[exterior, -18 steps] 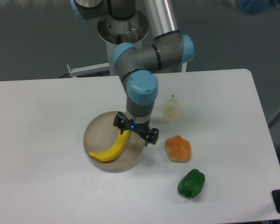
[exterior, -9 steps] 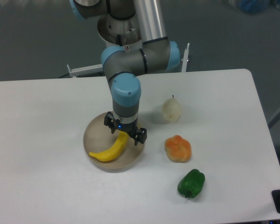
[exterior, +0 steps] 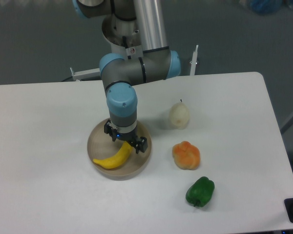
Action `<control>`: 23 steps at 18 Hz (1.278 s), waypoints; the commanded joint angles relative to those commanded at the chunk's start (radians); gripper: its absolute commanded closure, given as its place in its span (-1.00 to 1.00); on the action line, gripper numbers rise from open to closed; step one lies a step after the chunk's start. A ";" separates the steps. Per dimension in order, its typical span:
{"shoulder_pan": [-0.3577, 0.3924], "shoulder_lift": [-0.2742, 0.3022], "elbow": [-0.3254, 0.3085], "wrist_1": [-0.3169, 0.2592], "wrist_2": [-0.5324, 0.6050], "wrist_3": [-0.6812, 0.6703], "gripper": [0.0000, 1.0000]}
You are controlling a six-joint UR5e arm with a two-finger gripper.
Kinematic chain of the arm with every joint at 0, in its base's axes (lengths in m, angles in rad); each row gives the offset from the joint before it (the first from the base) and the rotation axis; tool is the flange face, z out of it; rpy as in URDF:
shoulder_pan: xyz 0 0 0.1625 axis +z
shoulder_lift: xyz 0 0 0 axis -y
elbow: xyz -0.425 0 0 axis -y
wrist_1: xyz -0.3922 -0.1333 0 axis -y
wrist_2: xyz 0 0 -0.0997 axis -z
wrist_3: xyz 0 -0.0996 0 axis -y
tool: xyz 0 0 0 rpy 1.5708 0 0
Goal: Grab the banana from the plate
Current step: 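Lower the gripper onto the banana's middle and close on it, then lift the held banana off the plate and carry it toward the orange roll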
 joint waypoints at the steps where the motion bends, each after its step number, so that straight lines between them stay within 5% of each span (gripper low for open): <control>1: 0.000 -0.002 0.002 -0.002 0.000 0.000 -0.23; 8: 0.002 -0.002 0.008 -0.002 0.000 0.005 0.23; 18: 0.015 0.038 0.055 -0.021 0.000 0.021 0.24; 23: 0.100 0.092 0.106 -0.083 0.003 0.149 0.24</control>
